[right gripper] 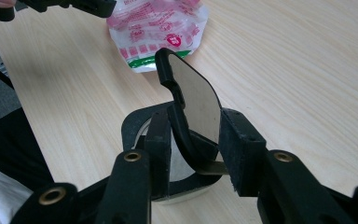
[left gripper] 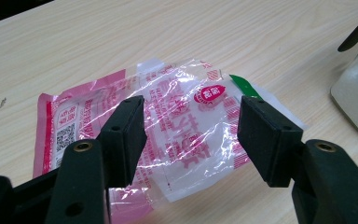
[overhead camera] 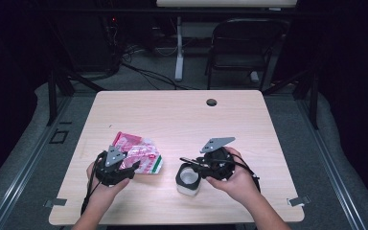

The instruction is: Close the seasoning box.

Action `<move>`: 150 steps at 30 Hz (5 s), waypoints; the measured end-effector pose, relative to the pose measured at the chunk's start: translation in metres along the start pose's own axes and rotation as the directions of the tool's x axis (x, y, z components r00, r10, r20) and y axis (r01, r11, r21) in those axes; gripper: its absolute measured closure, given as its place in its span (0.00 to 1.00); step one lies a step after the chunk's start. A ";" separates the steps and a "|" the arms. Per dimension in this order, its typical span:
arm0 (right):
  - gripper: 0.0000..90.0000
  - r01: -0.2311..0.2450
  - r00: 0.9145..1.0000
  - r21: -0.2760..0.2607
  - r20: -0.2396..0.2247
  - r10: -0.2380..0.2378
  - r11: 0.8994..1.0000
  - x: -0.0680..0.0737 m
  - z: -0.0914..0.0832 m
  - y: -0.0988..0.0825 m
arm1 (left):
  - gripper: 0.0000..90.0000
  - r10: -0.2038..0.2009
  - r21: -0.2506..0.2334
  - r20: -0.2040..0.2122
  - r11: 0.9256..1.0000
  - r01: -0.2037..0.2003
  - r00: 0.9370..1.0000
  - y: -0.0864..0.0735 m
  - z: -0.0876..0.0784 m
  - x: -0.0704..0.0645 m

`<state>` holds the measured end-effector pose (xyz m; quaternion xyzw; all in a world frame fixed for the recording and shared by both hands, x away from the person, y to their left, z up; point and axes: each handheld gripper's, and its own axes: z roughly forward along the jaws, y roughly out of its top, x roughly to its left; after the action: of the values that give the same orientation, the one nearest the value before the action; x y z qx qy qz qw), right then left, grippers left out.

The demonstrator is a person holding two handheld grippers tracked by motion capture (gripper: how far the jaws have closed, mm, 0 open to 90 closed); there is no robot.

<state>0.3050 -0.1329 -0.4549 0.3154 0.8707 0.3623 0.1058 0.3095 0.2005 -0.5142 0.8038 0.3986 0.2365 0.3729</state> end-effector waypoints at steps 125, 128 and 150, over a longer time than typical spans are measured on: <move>0.57 -0.370 0.875 0.007 0.338 0.346 0.929 -0.107 0.028 -0.111 | 0.46 -0.140 0.033 -0.099 0.989 0.144 0.985 -0.027 0.005 0.054; 0.57 -0.359 0.879 0.006 0.337 0.336 0.933 -0.105 0.028 -0.110 | 0.46 -0.142 0.036 -0.103 0.989 0.147 0.984 -0.028 0.005 0.056; 0.55 -0.316 0.896 0.024 0.335 0.290 0.948 -0.097 0.036 -0.106 | 0.46 -0.170 0.033 -0.107 0.984 0.174 0.980 -0.031 0.006 0.060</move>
<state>0.3451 -0.2306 -0.5590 0.5069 0.7945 0.2826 0.1787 0.3331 0.2600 -0.5374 0.7605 0.4905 0.2364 0.3538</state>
